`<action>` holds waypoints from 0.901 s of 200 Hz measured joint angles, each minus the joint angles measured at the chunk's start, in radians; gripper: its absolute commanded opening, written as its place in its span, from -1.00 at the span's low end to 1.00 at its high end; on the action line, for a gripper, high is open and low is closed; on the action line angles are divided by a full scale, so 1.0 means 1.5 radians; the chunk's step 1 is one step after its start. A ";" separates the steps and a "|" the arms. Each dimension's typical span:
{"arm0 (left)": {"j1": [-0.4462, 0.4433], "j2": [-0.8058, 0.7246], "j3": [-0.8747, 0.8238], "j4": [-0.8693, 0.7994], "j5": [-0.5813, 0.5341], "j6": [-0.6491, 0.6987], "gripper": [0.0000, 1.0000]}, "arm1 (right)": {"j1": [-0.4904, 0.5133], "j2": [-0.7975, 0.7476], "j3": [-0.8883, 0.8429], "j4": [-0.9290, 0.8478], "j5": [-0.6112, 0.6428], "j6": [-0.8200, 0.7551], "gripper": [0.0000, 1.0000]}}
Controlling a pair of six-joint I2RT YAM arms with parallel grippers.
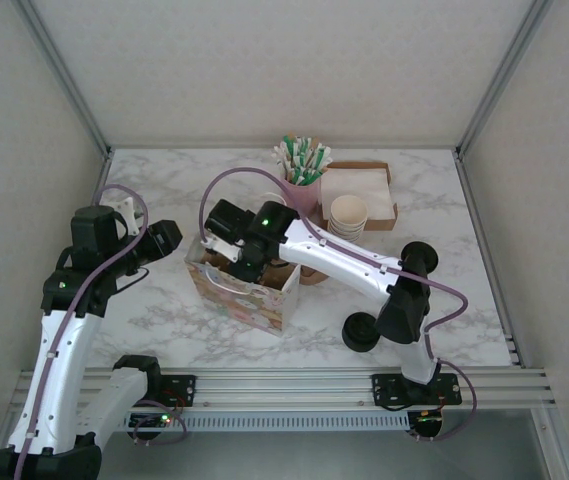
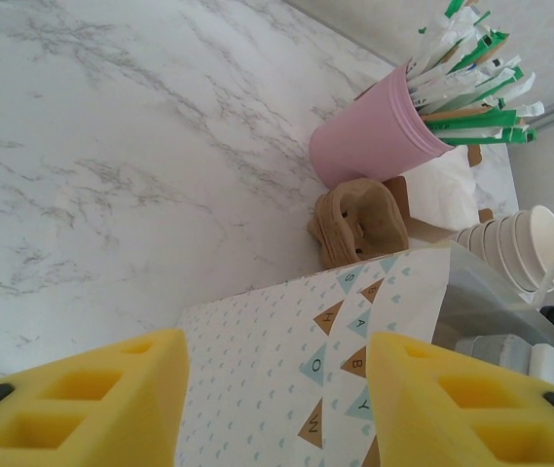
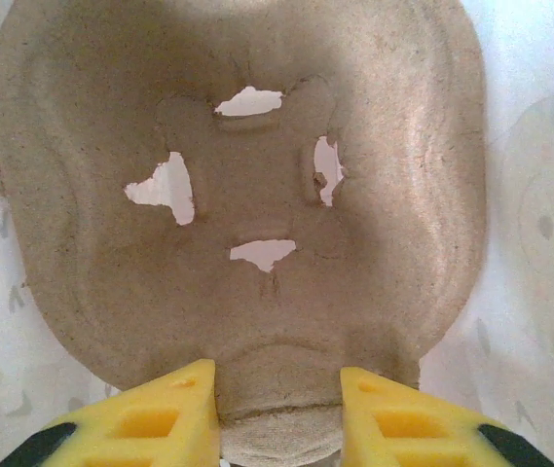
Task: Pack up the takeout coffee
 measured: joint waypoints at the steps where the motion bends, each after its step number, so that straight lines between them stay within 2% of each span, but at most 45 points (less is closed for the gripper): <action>1: 0.000 0.000 0.000 0.000 0.000 0.000 0.04 | 0.000 0.000 0.000 0.000 0.000 0.000 -0.37; 180: 0.000 0.000 0.000 0.002 0.001 -0.008 0.05 | 0.000 0.076 -0.031 0.009 0.006 -0.003 -0.36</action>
